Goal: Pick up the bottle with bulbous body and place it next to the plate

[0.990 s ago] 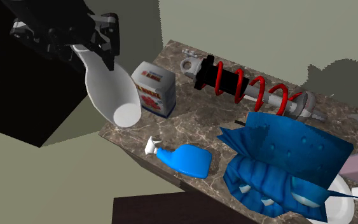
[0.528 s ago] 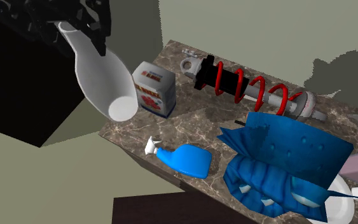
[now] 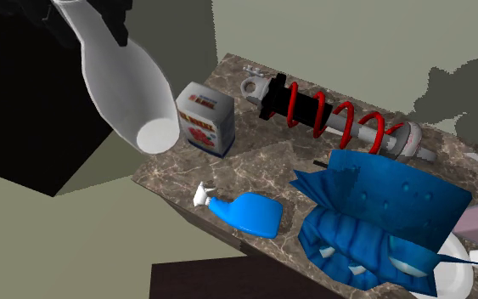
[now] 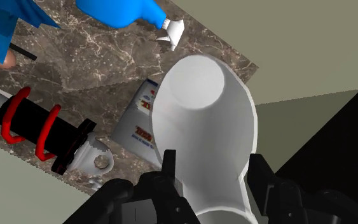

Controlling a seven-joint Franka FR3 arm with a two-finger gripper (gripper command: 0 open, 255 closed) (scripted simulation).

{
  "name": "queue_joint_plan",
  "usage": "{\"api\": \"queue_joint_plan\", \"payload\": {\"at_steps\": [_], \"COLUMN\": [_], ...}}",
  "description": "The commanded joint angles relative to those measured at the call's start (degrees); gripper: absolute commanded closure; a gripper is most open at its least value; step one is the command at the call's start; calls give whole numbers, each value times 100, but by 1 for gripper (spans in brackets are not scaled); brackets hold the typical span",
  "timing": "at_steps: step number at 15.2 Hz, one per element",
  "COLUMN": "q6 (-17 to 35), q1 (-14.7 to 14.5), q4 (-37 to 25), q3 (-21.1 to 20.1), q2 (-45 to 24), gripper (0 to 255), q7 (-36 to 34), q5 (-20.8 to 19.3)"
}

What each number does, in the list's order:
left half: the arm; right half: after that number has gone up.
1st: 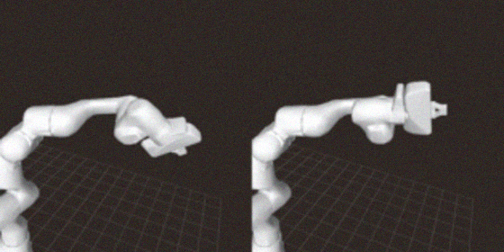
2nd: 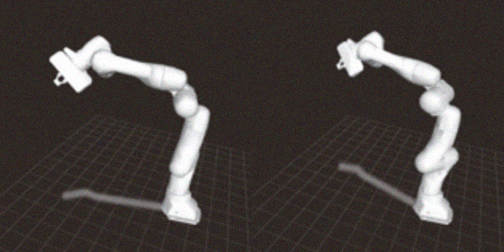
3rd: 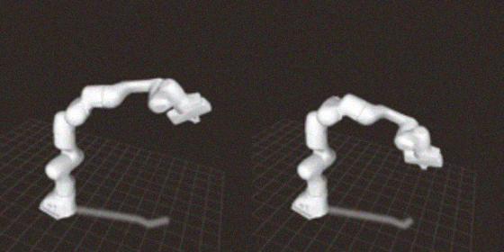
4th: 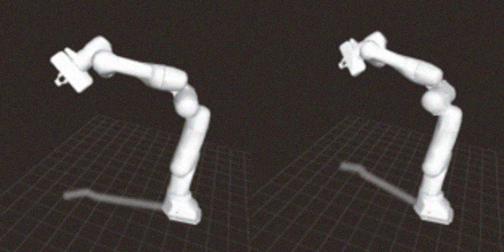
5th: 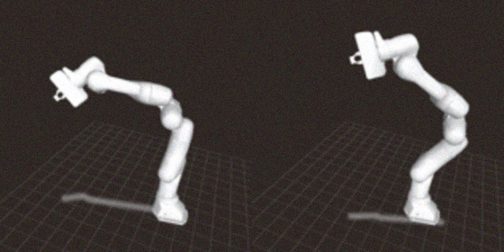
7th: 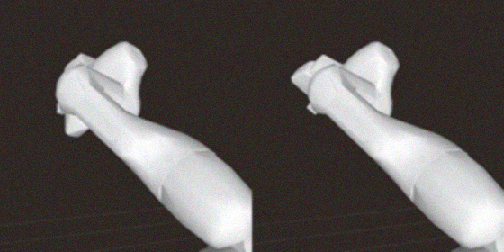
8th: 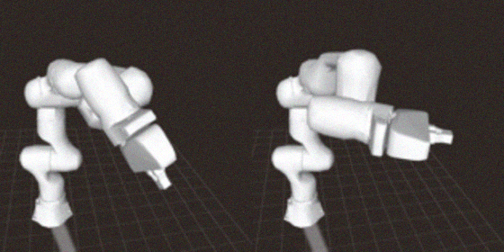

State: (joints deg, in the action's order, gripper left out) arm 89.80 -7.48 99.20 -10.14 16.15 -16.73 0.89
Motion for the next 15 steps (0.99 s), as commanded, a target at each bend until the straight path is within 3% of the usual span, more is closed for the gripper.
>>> {"api": "queue_joint_plan", "payload": {"at_steps": [1, 10, 15], "q6": [-167, -886, -885], "q1": [5, 13, 180], "q4": [-235, -1306, -465], "q3": [-1, -31, 404], "q2": [-67, -425, 425], "gripper": [255, 255, 255], "q7": [0, -31, 572], "q5": [-12, -70, 0]}}
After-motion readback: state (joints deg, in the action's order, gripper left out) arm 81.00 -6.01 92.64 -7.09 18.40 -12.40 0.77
